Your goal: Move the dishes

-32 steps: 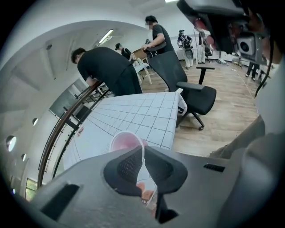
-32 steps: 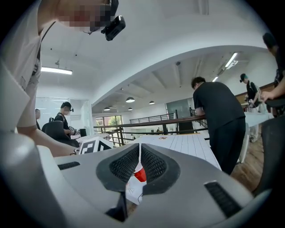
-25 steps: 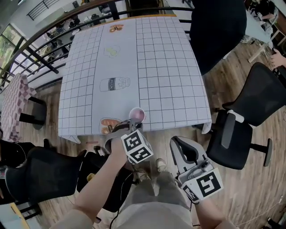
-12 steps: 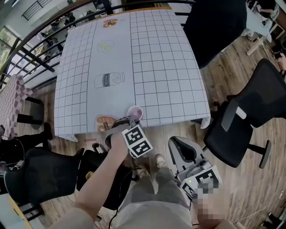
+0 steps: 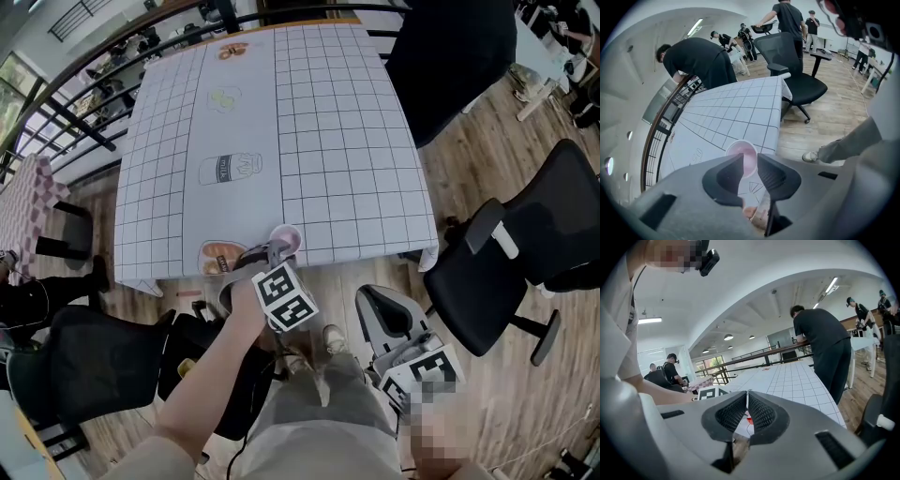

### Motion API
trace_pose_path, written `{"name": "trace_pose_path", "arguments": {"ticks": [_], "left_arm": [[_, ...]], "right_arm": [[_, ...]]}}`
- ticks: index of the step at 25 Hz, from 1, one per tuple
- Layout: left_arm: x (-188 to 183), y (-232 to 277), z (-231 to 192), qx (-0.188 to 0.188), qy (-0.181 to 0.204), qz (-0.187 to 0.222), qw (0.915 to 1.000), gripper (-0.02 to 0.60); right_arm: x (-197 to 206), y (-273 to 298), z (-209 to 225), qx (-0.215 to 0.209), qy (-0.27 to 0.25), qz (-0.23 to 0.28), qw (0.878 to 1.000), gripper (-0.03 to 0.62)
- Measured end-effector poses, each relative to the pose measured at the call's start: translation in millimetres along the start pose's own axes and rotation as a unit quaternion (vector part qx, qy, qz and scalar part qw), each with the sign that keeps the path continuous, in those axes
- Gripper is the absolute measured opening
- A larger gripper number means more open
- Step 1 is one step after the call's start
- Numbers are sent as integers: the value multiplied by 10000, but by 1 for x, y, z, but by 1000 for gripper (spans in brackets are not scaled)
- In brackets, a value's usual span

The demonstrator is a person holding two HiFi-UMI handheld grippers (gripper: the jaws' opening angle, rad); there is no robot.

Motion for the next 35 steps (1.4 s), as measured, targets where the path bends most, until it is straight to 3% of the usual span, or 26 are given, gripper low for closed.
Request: {"name": "trace_pose_path", "arguments": {"ticks": [4,7,11,16,18,22,24,27,35], "left_arm": [[-4,-21,-5,-103,-316,345,9989,98],[-4,-46,-11,-268,-797,879,9926,98],[1,-90,-20,-524,-1656,1669,9705,98],[9,-149,-25,-786,-2209,2389,9423,97],[13,-175,-27,-814,-2446,2738,9266,97],[29,-227,-35,-636,-3194,3697,8702,95],[39,-250,-36,-805,-3327,3983,8510,95],[52,-280,-33,-1063,-3354,4236,8347,92],[80,-346,-18,-1219,-3528,4891,7883,92]], "right_arm": [[-2,-1,-3,-22,-73,4,10000,26],[-8,-3,-8,-67,-139,11,9999,26],[-21,-5,-19,-173,-269,127,9994,26],[-39,-12,-34,-300,-481,320,9979,26],[-48,-15,-40,-354,-578,401,9969,26],[-65,-17,-53,-555,-497,618,9953,26],[-73,-18,-61,-633,-476,723,9942,26],[-85,-19,-74,-746,-670,827,9915,26],[-115,-23,-110,-1184,-938,1021,9832,26]]}}
Point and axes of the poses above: the fingertips, and each gripper's own axes: y forward along the fingers, z to its right, x out of its underside, the point moved 10 cm from there along -y, backward along the fingers, and after that the axes turned 11 degrees about -y, right-handed, at the moved point
